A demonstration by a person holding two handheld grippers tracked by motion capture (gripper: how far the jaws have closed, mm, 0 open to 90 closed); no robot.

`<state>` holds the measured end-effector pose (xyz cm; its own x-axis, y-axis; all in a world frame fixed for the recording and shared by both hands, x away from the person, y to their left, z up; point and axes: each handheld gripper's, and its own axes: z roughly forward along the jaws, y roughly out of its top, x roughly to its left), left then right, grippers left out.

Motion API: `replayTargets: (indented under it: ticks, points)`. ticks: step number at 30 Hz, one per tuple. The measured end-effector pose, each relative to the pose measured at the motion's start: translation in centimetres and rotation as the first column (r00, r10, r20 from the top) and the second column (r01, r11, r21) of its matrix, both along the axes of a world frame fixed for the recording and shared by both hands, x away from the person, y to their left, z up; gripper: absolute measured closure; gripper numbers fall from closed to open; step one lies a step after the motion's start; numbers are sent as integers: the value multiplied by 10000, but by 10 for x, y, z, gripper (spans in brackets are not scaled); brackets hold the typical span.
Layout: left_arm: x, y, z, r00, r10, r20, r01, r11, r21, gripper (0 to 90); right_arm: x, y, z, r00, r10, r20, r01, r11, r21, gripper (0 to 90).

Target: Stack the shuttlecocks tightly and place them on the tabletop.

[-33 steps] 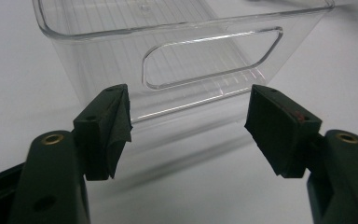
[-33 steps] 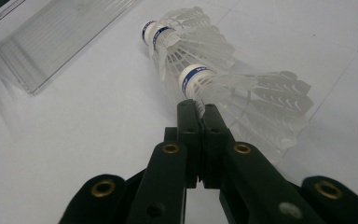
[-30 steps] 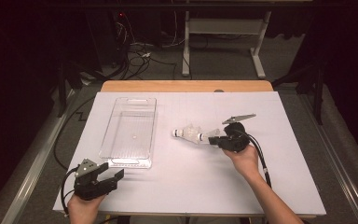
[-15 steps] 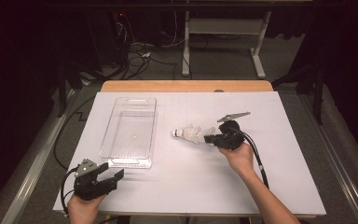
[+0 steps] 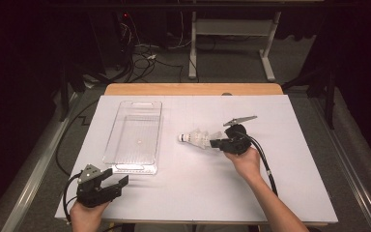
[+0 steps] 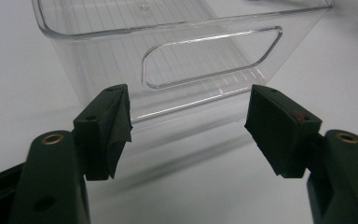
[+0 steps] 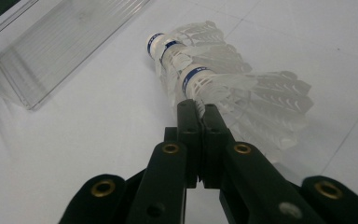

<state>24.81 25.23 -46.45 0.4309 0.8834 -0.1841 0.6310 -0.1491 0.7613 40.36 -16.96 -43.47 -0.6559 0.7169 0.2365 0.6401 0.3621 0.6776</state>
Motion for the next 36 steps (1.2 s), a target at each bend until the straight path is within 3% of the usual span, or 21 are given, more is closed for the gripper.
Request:
replayTargets:
  ticks: [36]
  points:
    - [0, 0, 0, 10000, 55, -30, -55, 10000, 7, 317, 8, 21, -3, 9994, 156, 294, -160, 9998, 148, 895]
